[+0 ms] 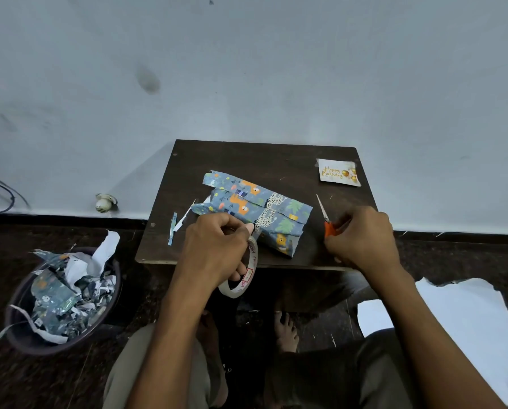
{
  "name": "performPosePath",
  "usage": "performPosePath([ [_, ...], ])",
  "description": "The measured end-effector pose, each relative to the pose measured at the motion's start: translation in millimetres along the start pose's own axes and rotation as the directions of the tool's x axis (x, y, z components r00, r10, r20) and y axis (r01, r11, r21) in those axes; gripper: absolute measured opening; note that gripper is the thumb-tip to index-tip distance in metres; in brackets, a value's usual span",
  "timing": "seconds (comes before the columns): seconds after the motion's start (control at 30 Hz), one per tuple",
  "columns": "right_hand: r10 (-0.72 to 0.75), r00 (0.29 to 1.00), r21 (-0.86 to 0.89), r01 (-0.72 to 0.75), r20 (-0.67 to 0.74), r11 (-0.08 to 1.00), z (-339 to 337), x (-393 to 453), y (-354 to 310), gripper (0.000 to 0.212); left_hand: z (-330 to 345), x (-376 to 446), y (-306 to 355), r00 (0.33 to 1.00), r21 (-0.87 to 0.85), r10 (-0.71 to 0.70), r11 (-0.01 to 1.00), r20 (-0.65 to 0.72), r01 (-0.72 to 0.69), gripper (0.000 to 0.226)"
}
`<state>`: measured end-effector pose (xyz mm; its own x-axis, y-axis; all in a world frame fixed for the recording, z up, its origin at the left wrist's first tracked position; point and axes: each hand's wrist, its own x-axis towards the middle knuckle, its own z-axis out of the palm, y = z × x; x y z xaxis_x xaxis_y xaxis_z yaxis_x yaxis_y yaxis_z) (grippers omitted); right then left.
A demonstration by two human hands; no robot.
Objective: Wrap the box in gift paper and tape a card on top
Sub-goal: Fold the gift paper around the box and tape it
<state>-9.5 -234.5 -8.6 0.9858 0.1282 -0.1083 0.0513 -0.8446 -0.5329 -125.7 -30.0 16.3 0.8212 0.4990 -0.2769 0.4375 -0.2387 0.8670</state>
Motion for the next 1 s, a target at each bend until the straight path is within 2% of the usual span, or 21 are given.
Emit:
performPosePath([
  [0.03,0.029,0.997,0.155,-0.041,0.078,0.987,-2.2,0.6,1.3,0.013,-0.2,-0.2,0.1,1.0,0.002,-0.002,1.0,0.003,0.002,0.015],
  [0.13,0.024,0.965,0.532,-0.164,0.261,0.83,-11.1,-2.4,6.6,0.032,-1.6,-1.1,0.6,1.0,0.007,-0.004,1.0,0.021,0.004,0.016],
  [0.23,-0.109,0.931,0.709,-0.185,0.347,0.681,-20.4,-15.6,7.2,0.038,-2.3,-1.6,0.9,0.999,0.011,-0.022,1.0,0.044,0.022,0.017],
  [0.33,-0.243,0.859,0.745,-0.213,0.451,0.632,-26.9,-30.4,4.6,0.037,-1.8,-1.4,0.7,0.997,0.004,-0.057,0.998,0.061,0.057,0.016],
  [0.4,-0.318,0.792,0.752,-0.25,0.521,0.61,-28.9,-36.4,0.4,0.035,-2.2,-1.6,0.9,0.993,-0.059,-0.085,0.994,0.087,0.09,0.015],
  [0.5,-0.363,0.727,0.716,-0.247,0.582,0.653,-27.3,-38.4,-6.4,0.029,-2.7,-1.9,0.8,0.983,-0.13,-0.107,0.983,0.151,0.127,0.017],
  [0.57,-0.364,0.71,0.665,-0.195,0.603,0.721,-24.5,-37.7,-10.2,0.023,-2.8,-1.5,-1.0,0.98,-0.143,-0.107,0.981,0.169,0.131,0.02],
  [0.7,-0.368,0.661,0.593,-0.147,0.655,0.791,-16.6,-33.7,-16.5,0.037,-3.5,0.3,-4.1,0.981,-0.17,-0.114,0.975,0.157,0.141,0.025],
  [0.73,-0.359,0.66,0.576,-0.136,0.66,0.806,-14.9,-31.8,-18.3,0.035,-3.4,0.4,-4.4,0.981,-0.177,-0.115,0.974,0.153,0.142,0.025],
  [0.83,-0.343,0.675,0.554,-0.118,0.653,0.824,-11.0,-25.3,-23.6,0.029,-3.1,0.8,-5.0,0.983,-0.197,-0.112,0.97,0.146,0.14,0.024],
  [1.0,-0.363,0.642,0.547,-0.106,0.675,0.83,-10.6,-20.5,-24.9,0.039,-6.0,2.7,-7.9,0.982,-0.216,-0.118,0.965,0.15,0.149,0.025],
])
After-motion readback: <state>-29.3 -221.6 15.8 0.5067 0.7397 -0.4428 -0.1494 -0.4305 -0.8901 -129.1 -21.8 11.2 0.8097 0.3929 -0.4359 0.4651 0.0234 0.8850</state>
